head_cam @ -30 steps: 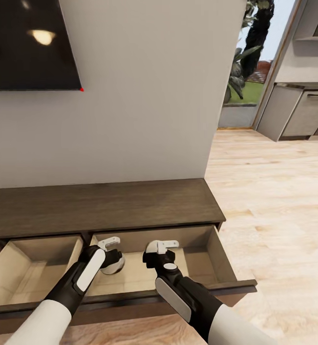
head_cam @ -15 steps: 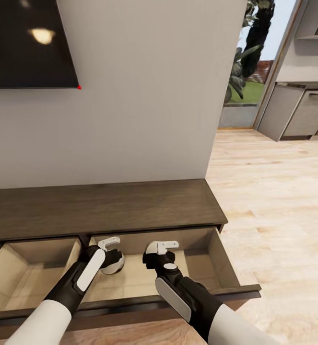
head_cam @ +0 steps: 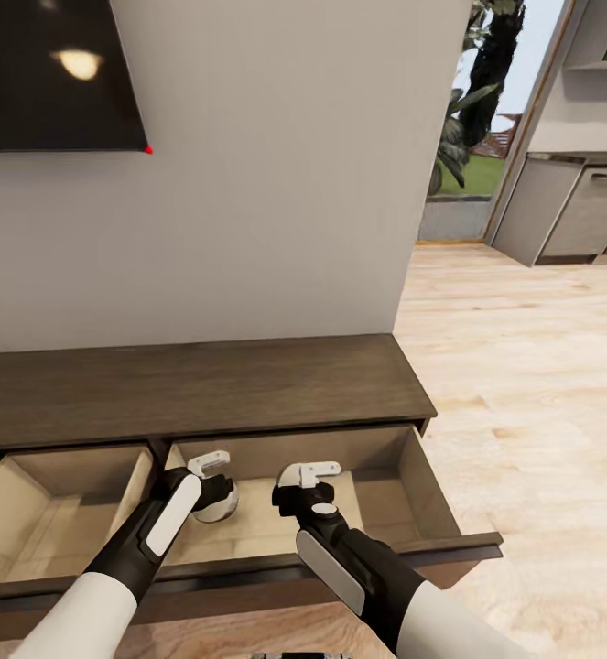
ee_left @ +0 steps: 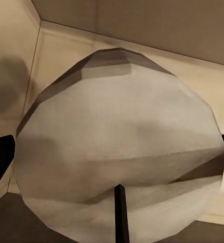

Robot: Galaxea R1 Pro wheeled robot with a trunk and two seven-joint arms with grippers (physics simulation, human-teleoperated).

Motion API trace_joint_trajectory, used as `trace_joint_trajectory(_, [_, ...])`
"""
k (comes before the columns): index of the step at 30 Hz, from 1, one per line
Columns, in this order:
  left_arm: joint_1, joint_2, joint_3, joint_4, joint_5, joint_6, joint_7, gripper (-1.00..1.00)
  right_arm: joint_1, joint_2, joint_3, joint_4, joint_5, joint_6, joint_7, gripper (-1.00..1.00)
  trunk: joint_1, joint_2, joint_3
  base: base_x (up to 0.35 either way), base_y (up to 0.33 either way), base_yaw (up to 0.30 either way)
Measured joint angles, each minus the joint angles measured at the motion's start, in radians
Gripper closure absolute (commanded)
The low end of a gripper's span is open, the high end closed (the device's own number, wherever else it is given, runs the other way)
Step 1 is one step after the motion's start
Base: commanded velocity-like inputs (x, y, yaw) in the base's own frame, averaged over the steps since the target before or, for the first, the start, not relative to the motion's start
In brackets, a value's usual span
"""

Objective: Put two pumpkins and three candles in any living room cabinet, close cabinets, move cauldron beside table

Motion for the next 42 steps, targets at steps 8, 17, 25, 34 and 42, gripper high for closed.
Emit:
trace_joint_trajectory(8, [0.0,0.0,0.0,-0.002,0.002,0.002,-0.001,1.0,0.0,0.0,0.0,0.0,0.0,0.001,0.0,1.0,0.031,-0.056,-0.025,0.0,0.0,0.0])
trace_joint_trajectory(17, [0.0,0.0,0.0,-0.006,0.001,0.031,0.0,1.0,0.0,0.0,0.0,0.0,0.0,0.001,0.0,1.0,0.038,-0.065,-0.055,0.0,0.0,0.0])
trace_joint_trajectory(25, [0.0,0.0,0.0,-0.007,-0.001,0.034,0.0,1.0,0.0,0.0,0.0,0.0,0.001,0.0,0.0,1.0,0.04,-0.066,-0.075,0.0,0.0,0.0])
trace_joint_trajectory(34, [0.0,0.0,0.0,-0.007,-0.001,0.034,0.0,1.0,0.0,0.0,0.0,0.0,0.001,0.0,0.0,1.0,0.04,-0.066,-0.075,0.0,0.0,0.0])
trace_joint_trajectory(42, [0.0,0.0,0.0,-0.007,-0.001,0.033,0.0,1.0,0.0,0.0,0.0,0.001,0.001,0.001,-0.001,1.0,0.042,-0.067,-0.094,0.0,0.0,0.0])
